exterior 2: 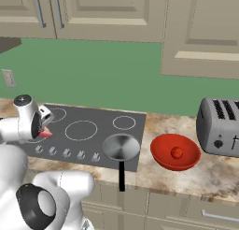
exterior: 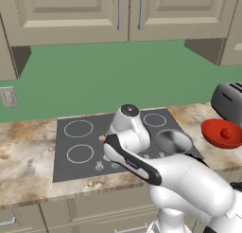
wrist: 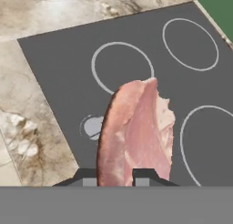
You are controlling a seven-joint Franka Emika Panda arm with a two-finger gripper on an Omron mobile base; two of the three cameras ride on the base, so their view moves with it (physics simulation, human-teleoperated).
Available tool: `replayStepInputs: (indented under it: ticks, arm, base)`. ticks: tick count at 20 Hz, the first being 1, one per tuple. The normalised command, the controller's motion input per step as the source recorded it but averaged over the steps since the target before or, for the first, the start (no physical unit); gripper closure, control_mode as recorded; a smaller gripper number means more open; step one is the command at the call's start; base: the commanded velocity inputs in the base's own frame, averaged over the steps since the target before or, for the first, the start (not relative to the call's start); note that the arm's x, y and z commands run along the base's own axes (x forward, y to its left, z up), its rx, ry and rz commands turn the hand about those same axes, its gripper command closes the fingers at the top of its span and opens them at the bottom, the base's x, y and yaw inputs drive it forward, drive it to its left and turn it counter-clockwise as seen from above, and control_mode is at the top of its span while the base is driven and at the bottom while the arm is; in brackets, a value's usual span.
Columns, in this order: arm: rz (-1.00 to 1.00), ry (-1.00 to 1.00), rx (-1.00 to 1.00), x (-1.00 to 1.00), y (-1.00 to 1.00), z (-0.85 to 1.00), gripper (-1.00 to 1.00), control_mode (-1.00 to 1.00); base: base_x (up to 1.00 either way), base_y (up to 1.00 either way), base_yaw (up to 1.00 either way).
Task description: Place the steak on the plate and place the tomato on the same plate.
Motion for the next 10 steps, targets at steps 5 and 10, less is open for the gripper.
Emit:
replayStepInputs:
  ticks: [5, 10]
  arm:
    - [0.11, 0.0, 0.0, 0.0, 0.39, 0.0, 1.0, 1.0]
    - [0.0, 0.0, 0.0, 0.0, 0.0, 0.0, 1.0, 1.0]
  base:
    - [0.0, 0.25, 0.07]
    - [-0.1, 0.66, 0.13]
